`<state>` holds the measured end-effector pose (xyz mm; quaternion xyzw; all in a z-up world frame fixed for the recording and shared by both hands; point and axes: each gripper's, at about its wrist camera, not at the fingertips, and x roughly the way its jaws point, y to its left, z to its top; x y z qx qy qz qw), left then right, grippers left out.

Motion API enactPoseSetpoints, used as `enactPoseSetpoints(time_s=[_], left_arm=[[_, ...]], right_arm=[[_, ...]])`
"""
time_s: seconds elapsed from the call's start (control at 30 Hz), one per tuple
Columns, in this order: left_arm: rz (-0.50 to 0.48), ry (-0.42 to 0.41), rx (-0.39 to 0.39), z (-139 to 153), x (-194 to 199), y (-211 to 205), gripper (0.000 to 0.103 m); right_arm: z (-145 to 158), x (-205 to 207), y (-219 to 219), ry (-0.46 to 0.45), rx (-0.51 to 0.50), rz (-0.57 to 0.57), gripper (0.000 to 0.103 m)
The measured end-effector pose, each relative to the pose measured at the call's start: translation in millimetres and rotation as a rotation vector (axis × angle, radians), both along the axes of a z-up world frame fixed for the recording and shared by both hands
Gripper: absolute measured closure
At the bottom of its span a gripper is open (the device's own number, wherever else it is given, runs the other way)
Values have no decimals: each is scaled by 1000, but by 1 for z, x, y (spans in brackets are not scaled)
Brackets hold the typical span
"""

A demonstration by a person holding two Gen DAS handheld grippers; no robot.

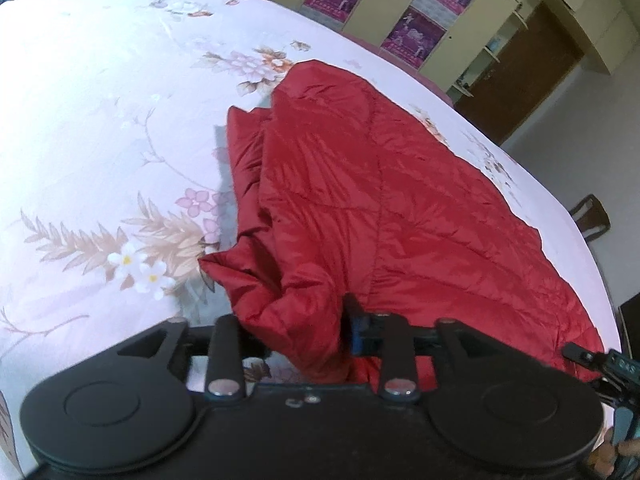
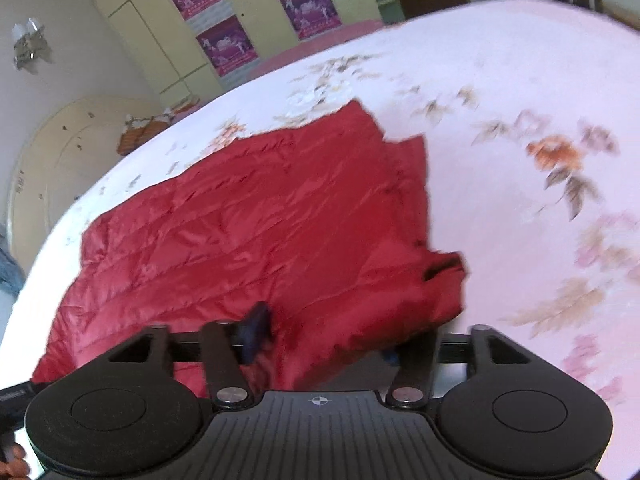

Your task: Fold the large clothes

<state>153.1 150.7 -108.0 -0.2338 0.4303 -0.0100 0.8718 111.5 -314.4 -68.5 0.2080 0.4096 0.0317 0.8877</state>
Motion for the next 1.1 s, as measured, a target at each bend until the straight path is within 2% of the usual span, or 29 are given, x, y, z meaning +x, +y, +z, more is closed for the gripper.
enactPoseSetpoints(time_s=[0.07,0.2,0.33,0.43,0.6,0.73,0.87,1.03,1.1], left_arm=[[21,4,-15,-3,-2,4,44],[40,-8,-54,-5,-5,6,33],[64,-18,-79,-7,-2,6,33],[87,-25,-96,-9,1,7,36],[109,-34,-107,-10,3,10,41],[120,-39,-109,-11,5,12,45],[129,-45,-117,-12,7,14,55],[133,-59,-116,-12,7,14,65],[131,-71,-116,-10,6,14,72]], right_arm=[[5,-7,-3,-8,-39,-10,40],[20,-21,-4,-52,-136,-46,40],[41,-21,3,-132,-205,-29,40],[50,-9,20,-175,-224,24,40],[42,18,63,-192,-211,132,40],[26,42,101,-185,-229,222,40],[6,65,132,-159,-272,278,40],[-22,74,155,-121,-332,320,40],[-33,77,160,-114,-362,328,40]])
